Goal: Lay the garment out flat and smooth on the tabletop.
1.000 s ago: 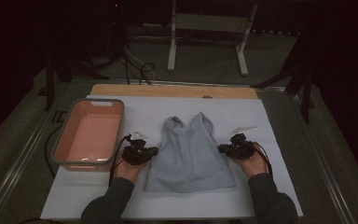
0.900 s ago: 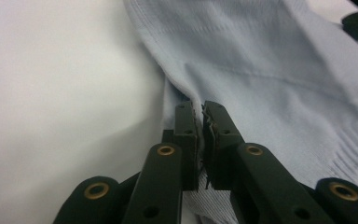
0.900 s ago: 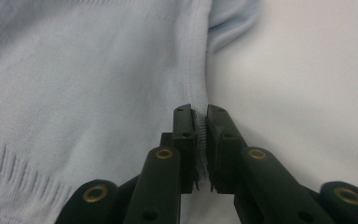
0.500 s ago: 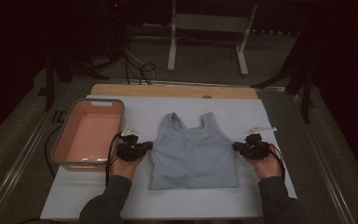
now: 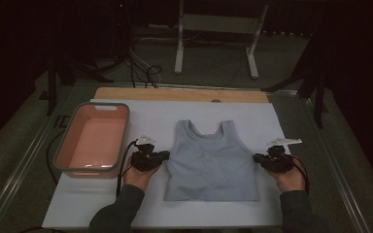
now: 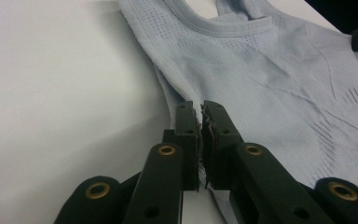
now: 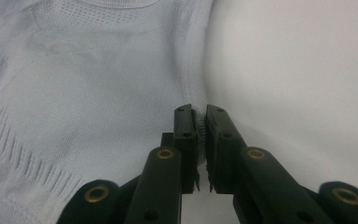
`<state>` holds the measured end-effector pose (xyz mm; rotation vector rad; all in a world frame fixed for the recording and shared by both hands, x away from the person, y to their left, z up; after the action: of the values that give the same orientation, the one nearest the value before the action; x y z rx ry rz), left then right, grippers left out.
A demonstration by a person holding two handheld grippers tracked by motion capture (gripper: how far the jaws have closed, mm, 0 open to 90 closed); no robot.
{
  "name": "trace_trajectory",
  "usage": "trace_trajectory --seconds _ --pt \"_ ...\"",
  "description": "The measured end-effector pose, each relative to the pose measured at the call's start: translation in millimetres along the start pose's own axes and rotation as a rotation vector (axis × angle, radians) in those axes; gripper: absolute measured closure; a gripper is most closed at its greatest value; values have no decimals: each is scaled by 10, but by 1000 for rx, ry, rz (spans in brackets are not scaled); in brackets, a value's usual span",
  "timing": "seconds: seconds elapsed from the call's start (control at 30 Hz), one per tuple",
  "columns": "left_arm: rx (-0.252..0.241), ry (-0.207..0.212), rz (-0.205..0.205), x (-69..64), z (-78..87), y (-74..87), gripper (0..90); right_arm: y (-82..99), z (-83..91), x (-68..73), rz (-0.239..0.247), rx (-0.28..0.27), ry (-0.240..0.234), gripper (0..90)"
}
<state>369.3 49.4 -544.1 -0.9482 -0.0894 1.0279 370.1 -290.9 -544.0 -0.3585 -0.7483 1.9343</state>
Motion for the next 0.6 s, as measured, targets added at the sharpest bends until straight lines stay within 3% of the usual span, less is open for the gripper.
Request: trace_trajectory --seconds 0.17,0.2,0.33,0.6 --pt "-12 16 -10 -74 2 -17 790 60 66 -66 -8 -3 11 835" --pt "-13 15 -11 -72 9 -19 712 88 93 -104 -13 -3 21 834" --pt "-4 21 0 -67 -2 -3 586 125 117 -133 -21 -2 23 831" --pt "26 41 21 -105 -129 38 480 126 132 -131 -16 -3 25 828"
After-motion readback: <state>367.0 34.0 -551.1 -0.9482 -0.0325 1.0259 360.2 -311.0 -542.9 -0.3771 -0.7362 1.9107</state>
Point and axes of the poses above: each handheld gripper's, and its own axes: z roughly backward along the jaws, y roughly out of its underside, x roughly to its left, the point moved 9 cm from there along -z, roughly forward along the jaws, and after that the axes turned 2 degrees about z, right-handed, at the moved point
